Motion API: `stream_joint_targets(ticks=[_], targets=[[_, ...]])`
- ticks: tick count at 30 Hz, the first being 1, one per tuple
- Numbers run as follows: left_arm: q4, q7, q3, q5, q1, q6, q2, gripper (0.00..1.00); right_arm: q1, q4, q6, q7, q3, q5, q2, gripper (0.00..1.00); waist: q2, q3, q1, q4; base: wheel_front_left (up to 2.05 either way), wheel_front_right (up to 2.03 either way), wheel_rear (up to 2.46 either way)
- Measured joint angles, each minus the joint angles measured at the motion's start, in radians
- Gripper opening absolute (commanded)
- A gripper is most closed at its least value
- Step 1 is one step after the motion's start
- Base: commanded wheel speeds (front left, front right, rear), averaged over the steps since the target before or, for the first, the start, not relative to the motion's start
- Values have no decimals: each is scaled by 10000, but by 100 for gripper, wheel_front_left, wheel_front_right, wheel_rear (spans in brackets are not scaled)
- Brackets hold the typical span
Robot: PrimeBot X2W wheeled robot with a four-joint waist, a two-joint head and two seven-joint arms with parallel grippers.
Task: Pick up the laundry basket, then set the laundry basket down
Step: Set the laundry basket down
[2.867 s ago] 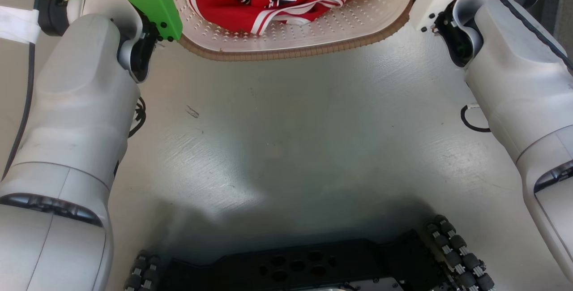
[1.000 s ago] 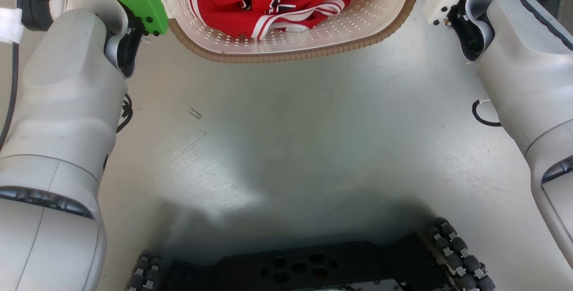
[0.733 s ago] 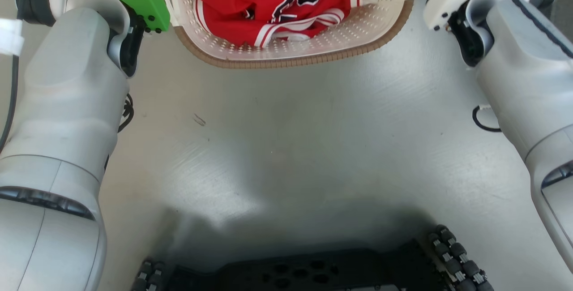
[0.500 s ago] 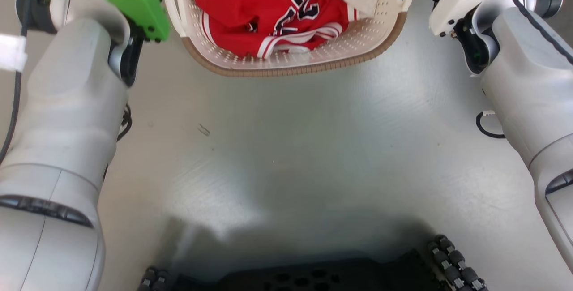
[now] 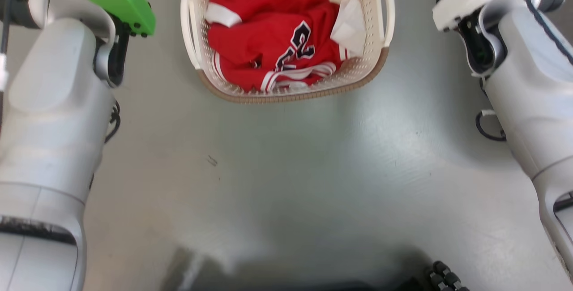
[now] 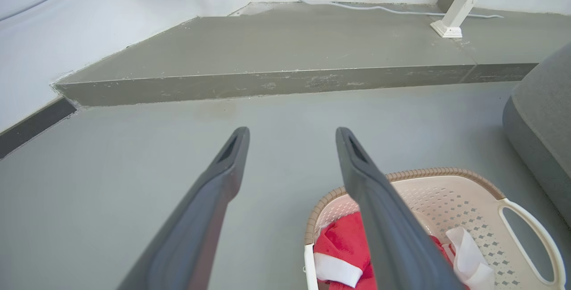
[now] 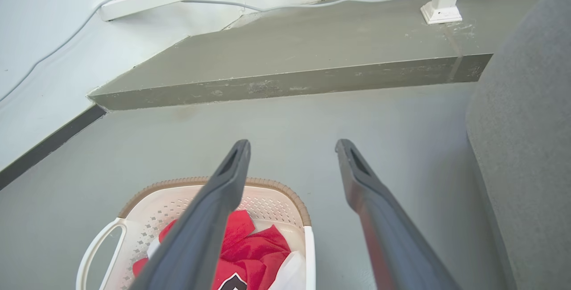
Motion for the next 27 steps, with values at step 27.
stream_joint_targets(ticks=[27], targets=[[-4974, 2, 1565, 1916, 5042, 1409, 320, 100, 4103, -4195, -959, 0, -1816, -1902, -144, 100, 0, -3371, -1, -91, 0, 0, 0]])
